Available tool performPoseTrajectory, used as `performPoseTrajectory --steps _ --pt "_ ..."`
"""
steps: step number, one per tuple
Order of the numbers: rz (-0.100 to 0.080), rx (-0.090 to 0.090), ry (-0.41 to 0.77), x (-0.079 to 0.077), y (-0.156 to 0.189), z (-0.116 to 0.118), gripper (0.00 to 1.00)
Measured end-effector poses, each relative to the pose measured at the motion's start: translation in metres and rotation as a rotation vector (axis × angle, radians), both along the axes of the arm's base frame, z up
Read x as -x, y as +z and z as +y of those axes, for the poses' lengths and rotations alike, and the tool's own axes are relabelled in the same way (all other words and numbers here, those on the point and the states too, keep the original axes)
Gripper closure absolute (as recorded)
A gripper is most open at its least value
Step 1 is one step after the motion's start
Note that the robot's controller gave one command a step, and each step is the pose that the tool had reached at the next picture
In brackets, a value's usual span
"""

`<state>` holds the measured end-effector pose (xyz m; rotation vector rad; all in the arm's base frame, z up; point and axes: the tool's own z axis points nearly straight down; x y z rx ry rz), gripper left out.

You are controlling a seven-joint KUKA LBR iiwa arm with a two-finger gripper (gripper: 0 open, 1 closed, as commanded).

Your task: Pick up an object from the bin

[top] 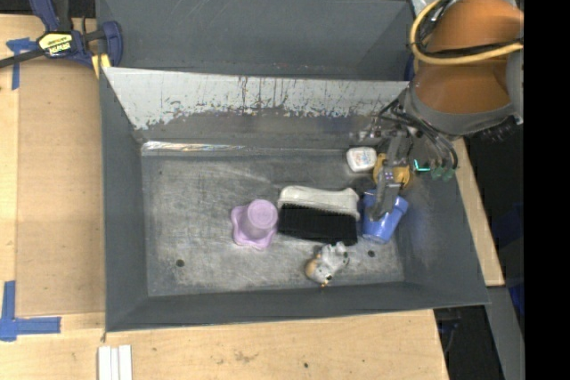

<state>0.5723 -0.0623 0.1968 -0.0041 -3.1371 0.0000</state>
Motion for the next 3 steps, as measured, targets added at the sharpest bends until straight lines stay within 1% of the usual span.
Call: performPoseTrajectory --steps 1,2,3 --pt "-0.008 0.001 0.001 -0.002 0.005 0.000 0.00" --pt "-0.015 0.002 0.071 -0.005 -0.021 0.005 0.00" --pt "-0.020 0.005 0.546 0.013 -0.121 0.005 1.00"
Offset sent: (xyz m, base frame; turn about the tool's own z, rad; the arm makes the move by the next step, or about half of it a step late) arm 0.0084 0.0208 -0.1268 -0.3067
